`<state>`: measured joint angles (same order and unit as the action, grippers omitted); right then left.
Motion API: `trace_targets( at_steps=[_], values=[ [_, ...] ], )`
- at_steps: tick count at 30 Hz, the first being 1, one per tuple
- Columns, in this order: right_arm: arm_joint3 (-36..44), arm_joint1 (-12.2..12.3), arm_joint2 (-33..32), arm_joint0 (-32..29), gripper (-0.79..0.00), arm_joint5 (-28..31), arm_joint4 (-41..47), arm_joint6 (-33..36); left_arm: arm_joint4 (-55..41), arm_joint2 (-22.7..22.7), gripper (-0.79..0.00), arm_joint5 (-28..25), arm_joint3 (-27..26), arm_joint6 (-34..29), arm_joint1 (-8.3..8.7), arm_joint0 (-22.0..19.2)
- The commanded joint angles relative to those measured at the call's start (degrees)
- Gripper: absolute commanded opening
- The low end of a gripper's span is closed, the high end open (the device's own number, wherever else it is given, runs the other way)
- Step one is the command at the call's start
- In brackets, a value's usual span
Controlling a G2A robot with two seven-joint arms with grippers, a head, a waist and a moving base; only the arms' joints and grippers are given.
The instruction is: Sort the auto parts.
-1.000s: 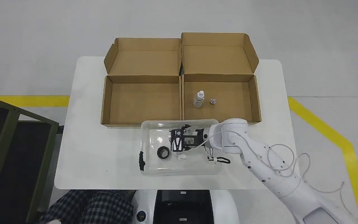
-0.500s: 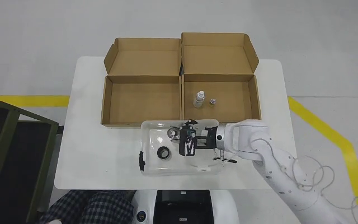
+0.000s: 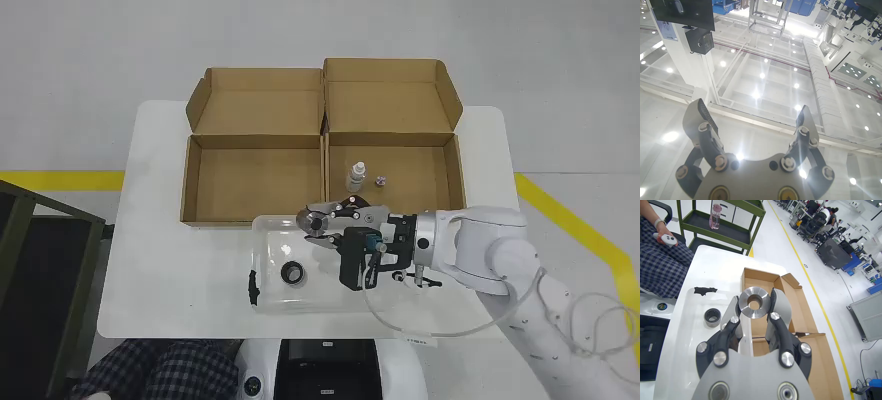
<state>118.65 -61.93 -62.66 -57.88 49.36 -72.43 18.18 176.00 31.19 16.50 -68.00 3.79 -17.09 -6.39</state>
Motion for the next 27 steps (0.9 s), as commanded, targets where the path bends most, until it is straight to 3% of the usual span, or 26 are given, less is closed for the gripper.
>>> trace_targets(
  at_steps=[1, 27],
  values=[
    [0.6, 0.1, -1.0, 0.1, -0.785, -0.3, 0.1, -0.2, 0.0, 0.0, 0.0, 0.0, 0.0, 0.0, 0.0, 0.0],
    [2.9, 0.8, -7.1, 0.5, -0.785, -3.4, 1.9, -3.8, 0.0, 0.0, 0.0, 0.0, 0.0, 0.0, 0.0, 0.0]
  ],
)
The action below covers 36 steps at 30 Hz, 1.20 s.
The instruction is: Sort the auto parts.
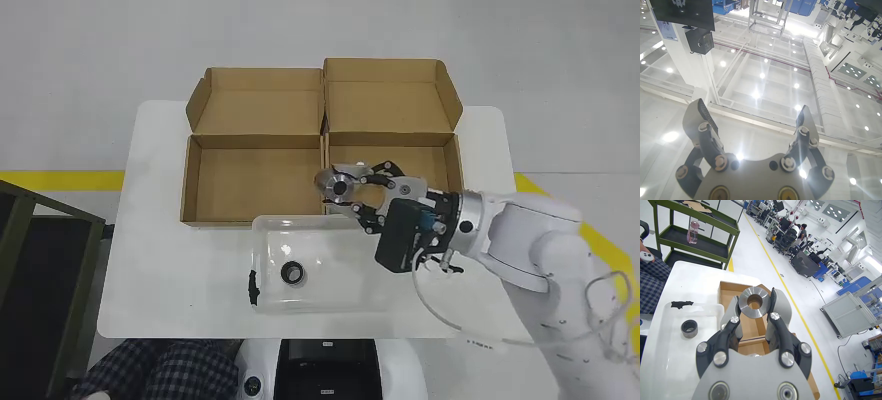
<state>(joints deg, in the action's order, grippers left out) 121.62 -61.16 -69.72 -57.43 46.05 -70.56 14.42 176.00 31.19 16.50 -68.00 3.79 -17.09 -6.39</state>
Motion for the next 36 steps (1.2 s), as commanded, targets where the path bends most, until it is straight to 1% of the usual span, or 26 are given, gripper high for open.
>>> trace_targets(
  at_steps=[1, 8, 15, 19, 25, 36],
  values=[
    [-0.1, 0.0, -0.1, 0.1, -0.785, -0.1, 0.1, 0.0, 0.0, 0.0, 0.0, 0.0, 0.0, 0.0, 0.0, 0.0],
    [-1.1, 0.0, 0.3, 0.4, -0.785, -0.7, 0.5, -0.1, 0.0, 0.0, 0.0, 0.0, 0.0, 0.0, 0.0, 0.0],
    [-4.0, -0.3, 3.0, 1.8, -0.785, -1.6, 0.6, 0.5, 0.0, 0.0, 0.0, 0.0, 0.0, 0.0, 0.0, 0.0],
    [-6.6, -0.8, 5.9, 3.5, -0.785, -2.2, 0.5, 1.3, 0.0, 0.0, 0.0, 0.0, 0.0, 0.0, 0.0, 0.0],
    [-12.0, -2.0, 11.6, 7.1, -0.785, -4.7, 0.4, 3.2, 0.0, 0.0, 0.0, 0.0, 0.0, 0.0, 0.0, 0.0],
    [-23.8, -5.7, 22.6, 15.7, -0.785, -11.4, 1.9, 10.0, 0.0, 0.0, 0.0, 0.0, 0.0, 0.0, 0.0, 0.0]
  ],
)
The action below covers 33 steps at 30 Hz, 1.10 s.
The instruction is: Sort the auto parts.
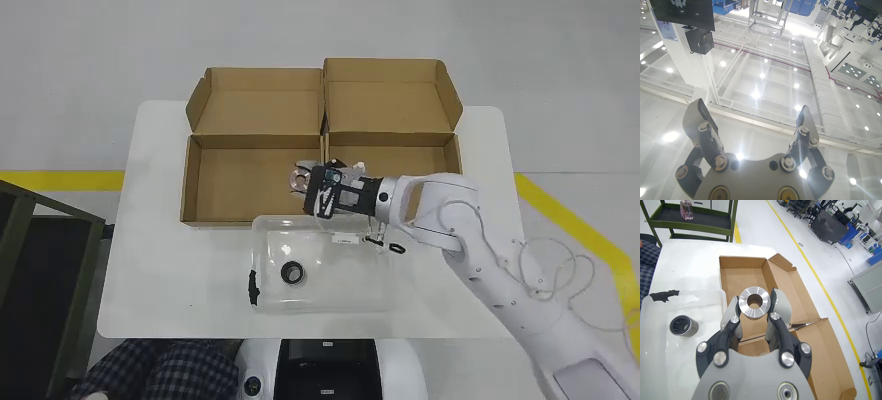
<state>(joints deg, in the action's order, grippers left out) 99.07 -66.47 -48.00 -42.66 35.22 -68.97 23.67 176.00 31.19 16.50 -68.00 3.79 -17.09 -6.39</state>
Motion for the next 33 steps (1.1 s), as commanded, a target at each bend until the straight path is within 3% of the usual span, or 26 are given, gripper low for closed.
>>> trace_targets(
  at_steps=[1, 16, 30, 33],
  values=[
    [-2.4, -0.8, 1.7, 1.7, -0.785, -1.0, 0.8, 1.1, 0.0, 0.0, 0.0, 0.0, 0.0, 0.0, 0.0, 0.0],
    [-19.8, -6.4, 11.1, 9.9, -0.785, -4.3, 4.7, 2.2, 0.0, 0.0, 0.0, 0.0, 0.0, 0.0, 0.0, 0.0],
    [-29.0, -9.5, 13.0, 13.4, -0.785, -4.6, 5.0, 3.0, 0.0, 0.0, 0.0, 0.0, 0.0, 0.0, 0.0, 0.0],
    [-30.2, -9.9, 13.1, 13.5, -0.733, -4.5, 5.1, 3.3, 0.0, 0.0, 0.0, 0.0, 0.0, 0.0, 0.0, 0.0]
  ],
)
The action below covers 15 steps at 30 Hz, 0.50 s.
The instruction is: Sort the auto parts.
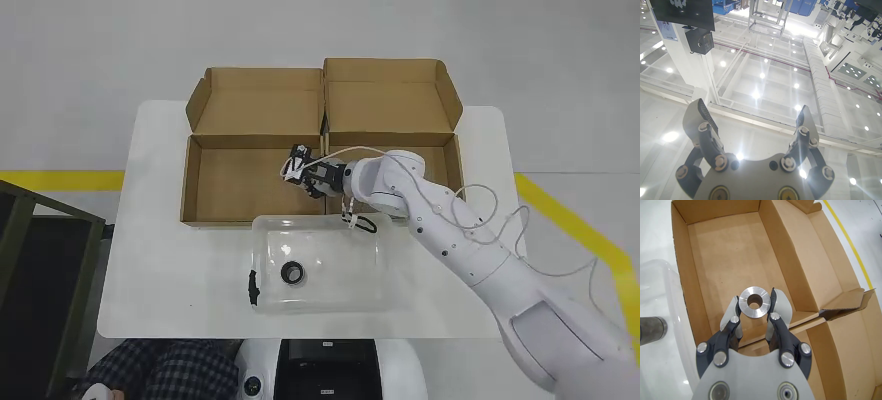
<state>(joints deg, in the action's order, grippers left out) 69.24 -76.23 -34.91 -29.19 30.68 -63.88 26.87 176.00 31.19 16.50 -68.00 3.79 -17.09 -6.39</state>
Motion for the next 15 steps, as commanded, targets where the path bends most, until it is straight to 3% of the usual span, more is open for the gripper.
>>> trace_targets(
  at_steps=[1, 15],
  values=[
    [-0.8, -0.3, 0.1, 0.1, -0.717, 0.1, 0.0, 0.2, 0.0, 0.0, 0.0, 0.0, 0.0, 0.0, 0.0, 0.0],
    [-3.5, -1.7, 0.2, 0.0, -0.505, 1.1, -0.5, 0.8, 0.0, 0.0, 0.0, 0.0, 0.0, 0.0, 0.0, 0.0]
  ],
)
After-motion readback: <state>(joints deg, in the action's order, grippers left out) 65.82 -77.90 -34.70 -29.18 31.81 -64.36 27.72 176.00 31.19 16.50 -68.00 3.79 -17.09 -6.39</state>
